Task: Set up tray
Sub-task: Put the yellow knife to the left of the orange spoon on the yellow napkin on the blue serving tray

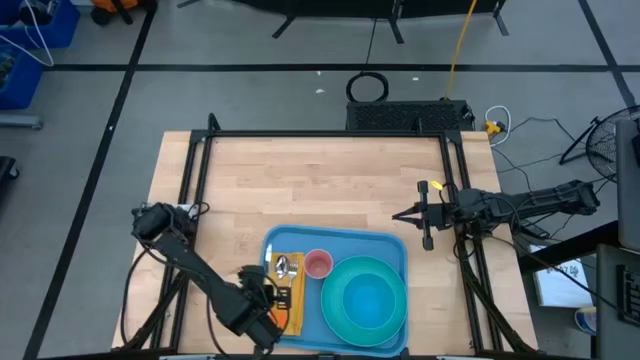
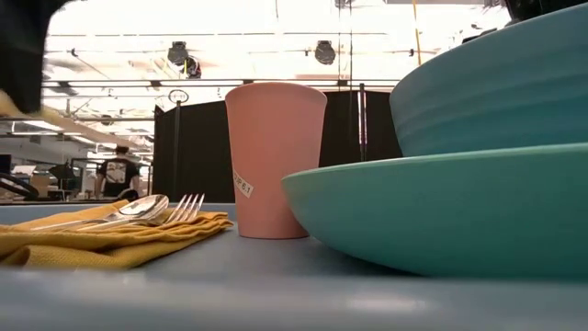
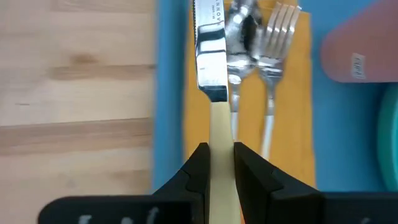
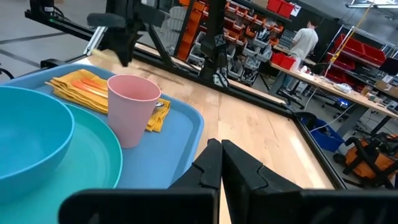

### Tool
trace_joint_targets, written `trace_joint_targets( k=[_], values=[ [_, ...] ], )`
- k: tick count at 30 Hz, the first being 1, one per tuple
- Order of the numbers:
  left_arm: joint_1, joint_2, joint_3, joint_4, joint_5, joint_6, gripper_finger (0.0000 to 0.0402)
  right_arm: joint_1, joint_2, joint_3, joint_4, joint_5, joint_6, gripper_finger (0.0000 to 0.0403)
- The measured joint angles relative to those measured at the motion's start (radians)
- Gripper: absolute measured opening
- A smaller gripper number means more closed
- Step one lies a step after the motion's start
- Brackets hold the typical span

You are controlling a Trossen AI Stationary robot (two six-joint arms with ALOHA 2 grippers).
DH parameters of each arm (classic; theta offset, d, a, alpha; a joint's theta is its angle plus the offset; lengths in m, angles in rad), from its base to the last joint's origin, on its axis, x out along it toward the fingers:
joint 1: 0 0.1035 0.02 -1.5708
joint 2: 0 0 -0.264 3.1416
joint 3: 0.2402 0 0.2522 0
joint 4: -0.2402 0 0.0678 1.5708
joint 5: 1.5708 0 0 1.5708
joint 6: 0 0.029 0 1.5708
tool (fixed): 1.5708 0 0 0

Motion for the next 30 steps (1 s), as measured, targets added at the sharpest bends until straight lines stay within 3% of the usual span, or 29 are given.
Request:
trace_joint_targets(
  k=[5,22,30],
  values=[
    [-0.013,-0.017,0.001,-0.033,0.046,-0.007,0.005,0.0,0.0,0.0,0.008,0.0,0.013,0.0],
    [-0.023,0.071,-0.003,-0.023,0.055,-0.01,0.005,0.0,0.0,0.0,0.06,0.002,0.052,0.0],
    [-0.023,0.096,-0.003,0.017,-0.009,0.037,0.005,0.0,0.0,0.0,0.06,0.003,0.051,0.0]
  ],
)
